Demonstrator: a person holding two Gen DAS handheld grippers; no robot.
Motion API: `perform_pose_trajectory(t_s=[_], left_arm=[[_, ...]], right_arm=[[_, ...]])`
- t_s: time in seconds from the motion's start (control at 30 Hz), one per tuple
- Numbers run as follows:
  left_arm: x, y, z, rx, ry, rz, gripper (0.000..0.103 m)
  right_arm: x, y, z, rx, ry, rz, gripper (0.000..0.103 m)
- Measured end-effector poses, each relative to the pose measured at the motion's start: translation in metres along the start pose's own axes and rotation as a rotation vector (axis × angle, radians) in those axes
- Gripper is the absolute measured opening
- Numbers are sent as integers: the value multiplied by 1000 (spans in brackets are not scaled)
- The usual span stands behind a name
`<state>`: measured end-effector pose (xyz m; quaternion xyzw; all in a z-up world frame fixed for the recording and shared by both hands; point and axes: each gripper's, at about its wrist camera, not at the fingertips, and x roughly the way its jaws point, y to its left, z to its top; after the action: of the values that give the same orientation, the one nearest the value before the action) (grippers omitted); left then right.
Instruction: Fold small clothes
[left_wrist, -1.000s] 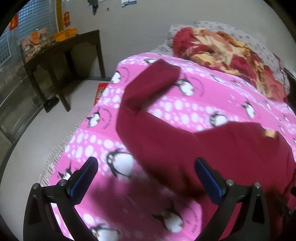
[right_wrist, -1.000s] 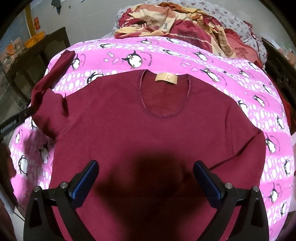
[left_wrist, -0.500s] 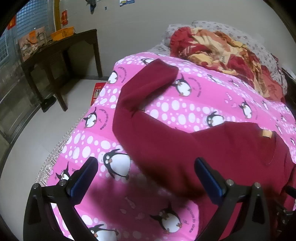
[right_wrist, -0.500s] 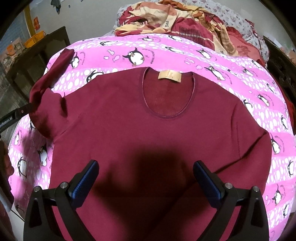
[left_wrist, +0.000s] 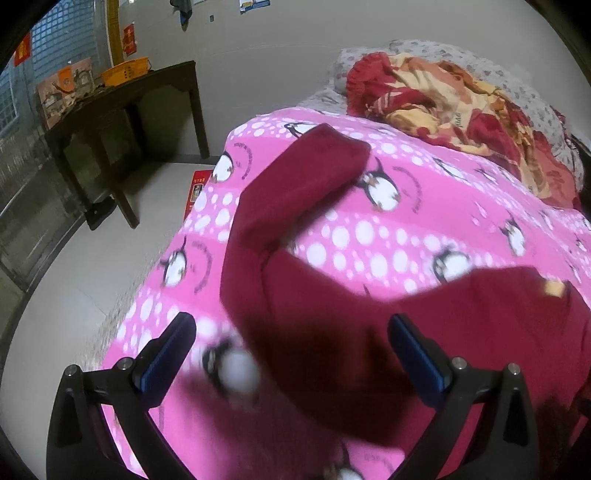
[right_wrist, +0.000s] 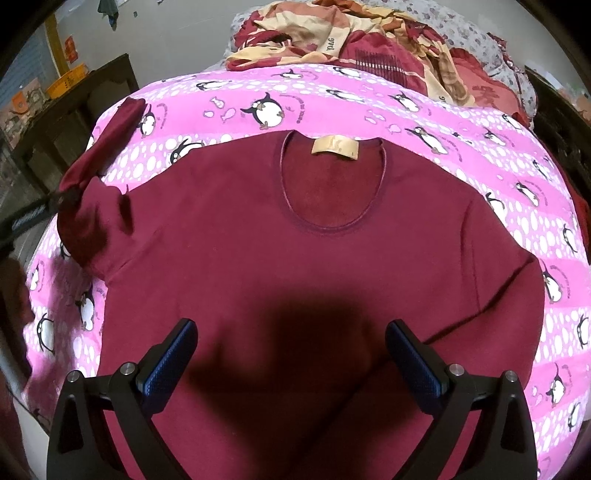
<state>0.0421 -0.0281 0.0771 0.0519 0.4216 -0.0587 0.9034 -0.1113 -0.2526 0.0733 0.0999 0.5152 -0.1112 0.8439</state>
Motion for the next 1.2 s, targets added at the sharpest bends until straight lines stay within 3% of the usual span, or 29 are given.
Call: perform_pose_trajectory(t_s=[0.3, 0.37, 0.43, 0.5, 0.53, 0.63, 0.7, 0.93, 1.07, 1.2], left_arm=[[55, -9, 61, 43, -32, 111, 100], [66, -11, 69, 59, -31, 128, 88], [78, -12, 75, 78, -11, 141, 68], [90, -10, 78, 59, 43, 119, 17], [92, -7, 78, 33, 66, 87, 11], [74, -5, 78, -5, 63, 2, 9], [51, -13, 74, 25, 35, -45, 8], [-56, -75, 42, 157, -56, -343, 8], [-80, -128, 2, 203, -21, -479, 8], [-67, -173, -46, 263, 66, -518, 8]], right_arm=[[19, 0, 2, -2, 50, 36, 103], [20, -3, 2, 10, 48, 44, 103], [20, -7, 4, 33, 37, 55, 103], [19, -10, 5, 48, 39, 67, 103], [19, -11, 5, 52, 39, 70, 103], [15, -16, 3, 58, 25, 63, 103], [12, -23, 2, 71, 18, 56, 103], [-12, -61, -1, 159, -34, 18, 103], [-29, -90, -6, 213, -68, -13, 103], [-41, -118, -16, 290, -80, 18, 103]])
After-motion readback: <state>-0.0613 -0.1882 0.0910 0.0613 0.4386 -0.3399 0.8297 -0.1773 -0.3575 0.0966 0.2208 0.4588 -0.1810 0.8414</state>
